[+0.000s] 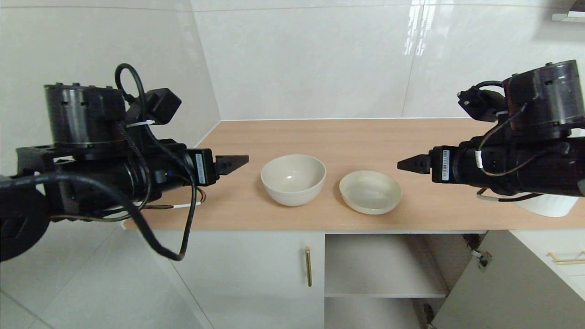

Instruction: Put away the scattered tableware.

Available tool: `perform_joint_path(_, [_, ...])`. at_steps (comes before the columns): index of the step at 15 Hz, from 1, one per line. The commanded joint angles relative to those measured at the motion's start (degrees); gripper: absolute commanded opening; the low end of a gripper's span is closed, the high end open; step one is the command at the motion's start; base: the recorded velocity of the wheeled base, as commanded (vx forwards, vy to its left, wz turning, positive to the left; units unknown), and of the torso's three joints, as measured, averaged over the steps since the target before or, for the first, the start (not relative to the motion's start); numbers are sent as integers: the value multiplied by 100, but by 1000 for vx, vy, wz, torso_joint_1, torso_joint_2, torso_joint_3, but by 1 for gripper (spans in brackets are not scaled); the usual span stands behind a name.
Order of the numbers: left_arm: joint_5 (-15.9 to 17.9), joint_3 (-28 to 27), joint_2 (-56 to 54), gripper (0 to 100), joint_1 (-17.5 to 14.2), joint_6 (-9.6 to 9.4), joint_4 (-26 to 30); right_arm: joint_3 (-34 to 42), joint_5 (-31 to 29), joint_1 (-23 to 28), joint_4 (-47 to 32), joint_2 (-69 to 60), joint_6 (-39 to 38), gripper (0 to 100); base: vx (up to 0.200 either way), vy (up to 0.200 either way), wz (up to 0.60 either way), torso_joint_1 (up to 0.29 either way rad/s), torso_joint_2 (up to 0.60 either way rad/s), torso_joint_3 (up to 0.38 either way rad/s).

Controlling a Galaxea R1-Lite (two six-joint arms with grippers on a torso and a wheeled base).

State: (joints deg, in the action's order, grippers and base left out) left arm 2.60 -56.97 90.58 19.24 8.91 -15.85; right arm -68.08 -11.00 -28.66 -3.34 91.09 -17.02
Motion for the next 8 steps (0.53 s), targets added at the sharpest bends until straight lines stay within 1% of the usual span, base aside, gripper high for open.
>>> perform_joint_path(1, [-515, -913, 769, 100, 71, 348, 908, -337, -298, 10, -61, 533, -91, 100, 0, 0, 0, 0, 0, 0])
perform_joint_path(2, [-682, -1431, 1120, 100, 256, 919, 1532, -355, -781, 1, -35, 744, -100, 100, 0, 0, 0, 0, 0, 0])
perform_joint_path(3, [-682, -1625, 1261, 100, 274, 1148, 1655, -346, -922, -8, 0, 814, -100, 100, 0, 0, 0, 0, 0, 0])
perform_joint_path(4, [-690, -1906, 1533, 100, 335, 1447, 1813, -337, -992, -17, 106, 867, -109, 100, 0, 0, 0, 0, 0, 0])
perform_joint_path(5, [-699, -1959, 1595, 100, 379, 1491, 1831, -328, -992, -17, 123, 867, -109, 100, 0, 0, 0, 0, 0, 0])
perform_joint_path(7, [-752, -2047, 1788, 100, 581, 1508, 1831, -328, -1010, -17, 123, 858, -109, 100, 0, 0, 0, 0, 0, 0])
perform_joint_path(8, [-866, -2108, 1938, 100, 608, 1508, 1822, -311, -1010, -17, 123, 867, -109, 100, 0, 0, 0, 0, 0, 0])
